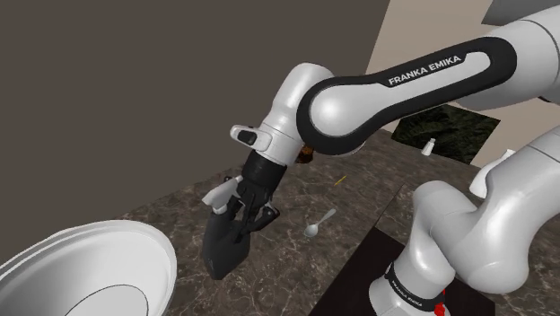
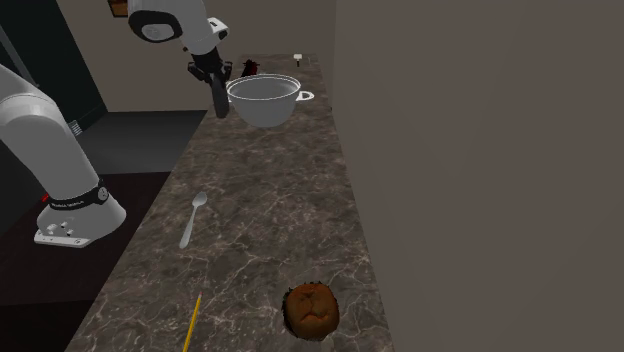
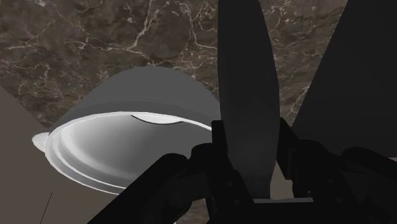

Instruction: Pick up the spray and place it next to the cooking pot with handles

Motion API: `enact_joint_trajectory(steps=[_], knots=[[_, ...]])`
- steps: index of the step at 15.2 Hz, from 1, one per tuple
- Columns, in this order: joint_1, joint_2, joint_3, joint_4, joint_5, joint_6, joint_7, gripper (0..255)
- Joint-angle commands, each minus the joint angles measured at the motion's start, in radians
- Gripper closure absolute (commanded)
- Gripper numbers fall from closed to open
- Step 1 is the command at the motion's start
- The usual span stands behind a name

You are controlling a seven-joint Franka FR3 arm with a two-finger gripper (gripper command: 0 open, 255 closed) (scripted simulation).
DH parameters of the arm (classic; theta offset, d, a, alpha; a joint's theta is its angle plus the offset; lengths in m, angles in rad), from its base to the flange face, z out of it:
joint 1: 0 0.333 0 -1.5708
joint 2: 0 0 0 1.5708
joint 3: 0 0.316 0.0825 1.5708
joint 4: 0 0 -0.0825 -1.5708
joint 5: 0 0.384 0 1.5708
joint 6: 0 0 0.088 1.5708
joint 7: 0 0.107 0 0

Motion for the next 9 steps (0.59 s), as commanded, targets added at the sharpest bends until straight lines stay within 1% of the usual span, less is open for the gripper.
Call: enact_joint_trajectory(steps=[1,9], knots=[[0.008,0.017,-0.003,-0.014,0.019,0.028,-0.023,255],[0.045,0.09,-0.02,-0.056,0.108,0.128,-0.121,255]])
